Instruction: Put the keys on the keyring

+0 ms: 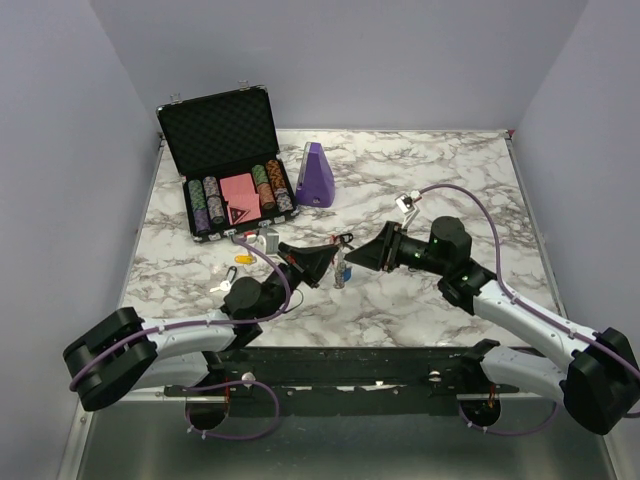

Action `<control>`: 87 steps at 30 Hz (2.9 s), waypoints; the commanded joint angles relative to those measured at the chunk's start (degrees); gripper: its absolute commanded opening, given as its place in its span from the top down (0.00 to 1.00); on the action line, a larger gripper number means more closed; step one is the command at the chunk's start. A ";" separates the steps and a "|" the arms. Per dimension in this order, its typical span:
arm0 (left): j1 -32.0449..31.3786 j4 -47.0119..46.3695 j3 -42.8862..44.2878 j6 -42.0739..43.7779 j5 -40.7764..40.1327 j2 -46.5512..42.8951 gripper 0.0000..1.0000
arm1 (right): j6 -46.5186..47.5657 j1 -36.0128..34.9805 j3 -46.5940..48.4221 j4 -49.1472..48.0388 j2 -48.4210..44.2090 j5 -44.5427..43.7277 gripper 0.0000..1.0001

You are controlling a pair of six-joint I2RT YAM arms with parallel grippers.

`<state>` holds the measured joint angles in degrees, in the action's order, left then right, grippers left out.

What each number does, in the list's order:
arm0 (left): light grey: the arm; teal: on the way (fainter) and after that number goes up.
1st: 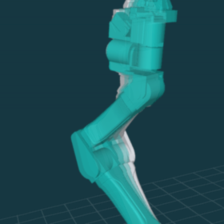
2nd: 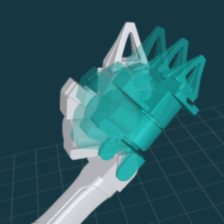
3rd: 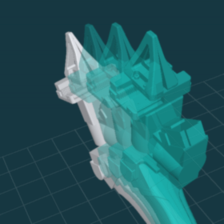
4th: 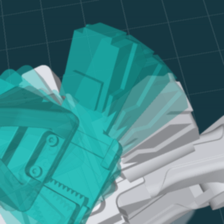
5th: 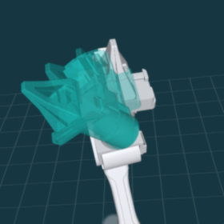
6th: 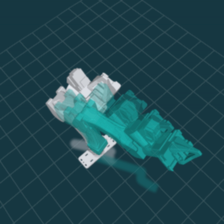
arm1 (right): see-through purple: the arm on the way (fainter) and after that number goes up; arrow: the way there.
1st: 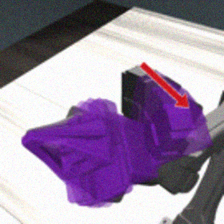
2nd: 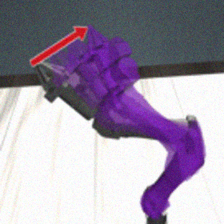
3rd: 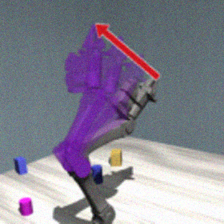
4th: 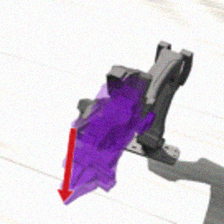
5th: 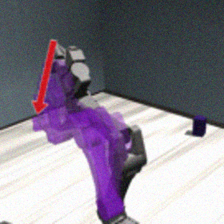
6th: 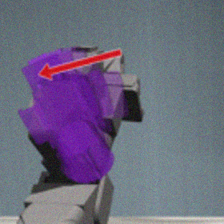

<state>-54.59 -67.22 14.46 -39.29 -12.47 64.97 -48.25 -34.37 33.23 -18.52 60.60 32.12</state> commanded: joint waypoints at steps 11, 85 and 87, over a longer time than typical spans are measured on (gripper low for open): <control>-3.86 -2.11 3.83 6.94 -4.84 1.65 1.00 | -0.62 0.44 2.71 3.58 -0.92 -4.88 0.59; 6.86 13.17 7.07 30.85 45.25 -5.29 1.00 | 73.91 -0.43 12.73 31.62 -0.39 23.69 0.63; 6.95 12.90 7.34 30.68 45.60 -4.77 1.00 | 73.91 -0.70 12.73 31.44 -0.31 23.78 0.66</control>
<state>-47.99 -50.92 19.59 -8.43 30.33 59.40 25.52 -34.46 46.63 12.99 59.90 54.83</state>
